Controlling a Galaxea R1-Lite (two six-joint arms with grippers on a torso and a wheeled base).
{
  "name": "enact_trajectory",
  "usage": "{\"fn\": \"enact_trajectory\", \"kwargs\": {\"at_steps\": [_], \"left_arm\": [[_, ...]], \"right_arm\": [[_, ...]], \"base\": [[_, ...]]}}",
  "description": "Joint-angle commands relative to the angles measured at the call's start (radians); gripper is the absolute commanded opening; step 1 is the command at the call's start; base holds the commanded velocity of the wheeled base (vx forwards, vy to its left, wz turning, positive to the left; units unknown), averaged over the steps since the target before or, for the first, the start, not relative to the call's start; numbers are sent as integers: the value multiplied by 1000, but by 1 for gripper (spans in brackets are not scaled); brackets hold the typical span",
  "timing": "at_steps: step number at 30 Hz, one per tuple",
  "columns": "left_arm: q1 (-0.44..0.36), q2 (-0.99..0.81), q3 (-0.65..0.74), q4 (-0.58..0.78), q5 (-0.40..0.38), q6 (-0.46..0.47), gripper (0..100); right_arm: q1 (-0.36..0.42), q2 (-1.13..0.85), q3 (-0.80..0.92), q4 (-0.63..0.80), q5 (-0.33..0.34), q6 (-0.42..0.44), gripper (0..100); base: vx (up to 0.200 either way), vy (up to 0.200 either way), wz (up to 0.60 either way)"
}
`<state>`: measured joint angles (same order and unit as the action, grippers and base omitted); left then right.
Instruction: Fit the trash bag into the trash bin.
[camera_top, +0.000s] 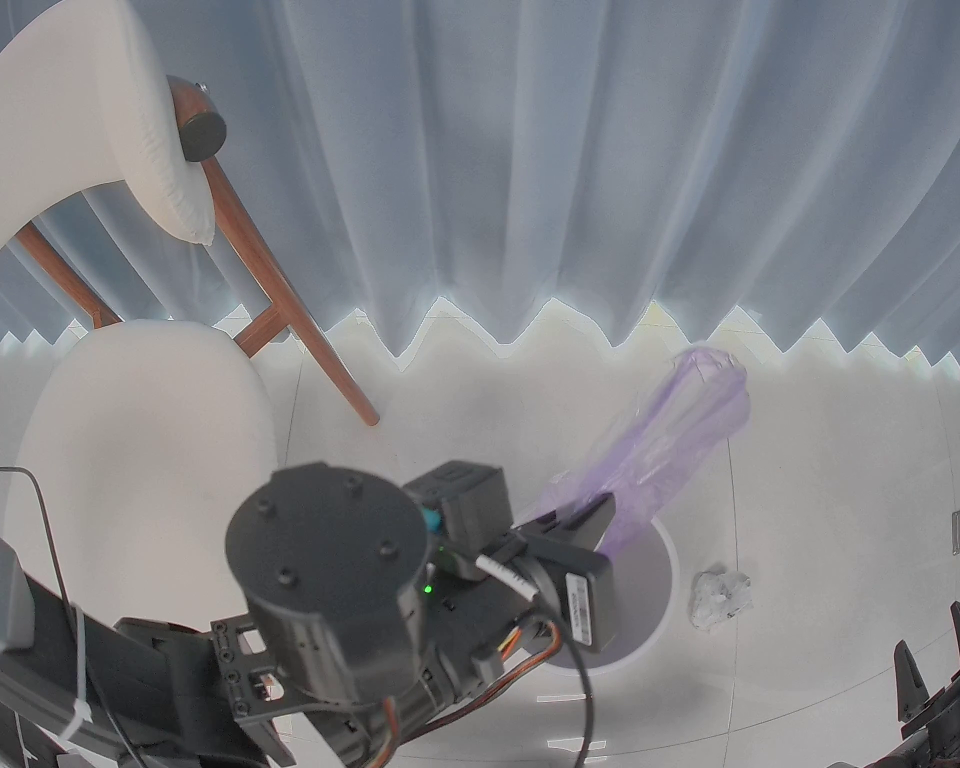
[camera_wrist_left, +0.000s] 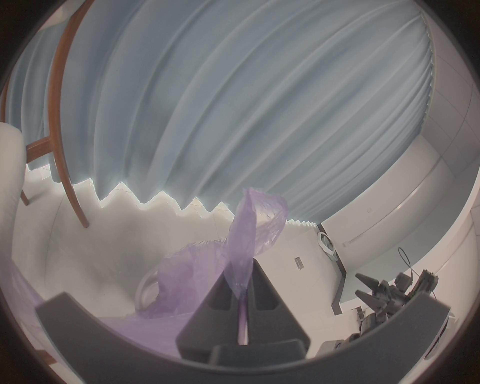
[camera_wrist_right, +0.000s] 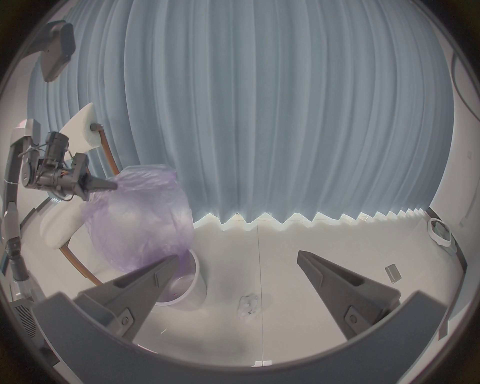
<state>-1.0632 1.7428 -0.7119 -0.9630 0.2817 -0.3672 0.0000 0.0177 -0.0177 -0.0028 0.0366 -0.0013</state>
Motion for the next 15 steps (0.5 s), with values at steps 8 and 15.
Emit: {"fn": "enact_trajectory", "kwargs": {"at_steps": [8, 15], "left_arm": [[-9, 181, 155, -418, 10, 40, 0], [2, 250, 190, -586, 16, 149, 0]], "right_arm": [[0, -18, 18, 1, 0, 1, 100], [9, 59, -173, -22, 19, 76, 100]], "base": [[0, 0, 0], [0, 0, 0]]}}
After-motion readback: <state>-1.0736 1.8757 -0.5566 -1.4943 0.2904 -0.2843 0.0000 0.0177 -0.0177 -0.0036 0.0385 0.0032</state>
